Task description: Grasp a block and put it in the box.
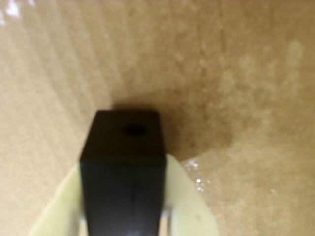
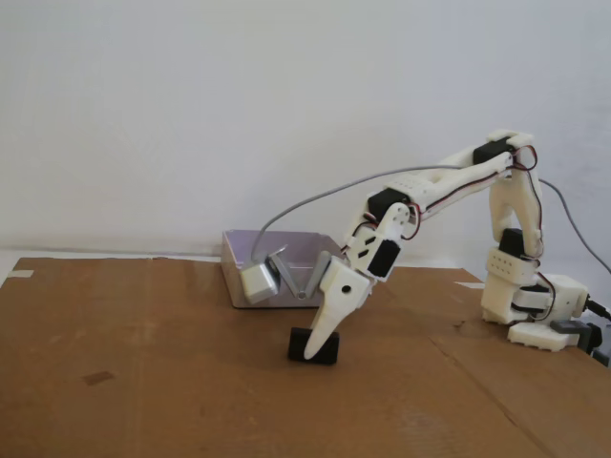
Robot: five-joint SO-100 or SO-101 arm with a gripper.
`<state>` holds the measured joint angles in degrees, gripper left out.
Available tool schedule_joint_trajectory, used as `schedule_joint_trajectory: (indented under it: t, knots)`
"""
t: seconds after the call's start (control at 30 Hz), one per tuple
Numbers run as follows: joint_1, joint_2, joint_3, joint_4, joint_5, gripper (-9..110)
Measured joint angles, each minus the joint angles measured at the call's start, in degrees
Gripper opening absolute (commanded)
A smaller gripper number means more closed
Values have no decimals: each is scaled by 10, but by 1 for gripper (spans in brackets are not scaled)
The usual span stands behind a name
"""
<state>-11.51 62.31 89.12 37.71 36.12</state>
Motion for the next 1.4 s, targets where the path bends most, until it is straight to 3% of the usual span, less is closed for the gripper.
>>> schedule_joint_trajectory:
  t: [1.4]
  knots:
    - [0, 1, 0, 2, -22, 0]
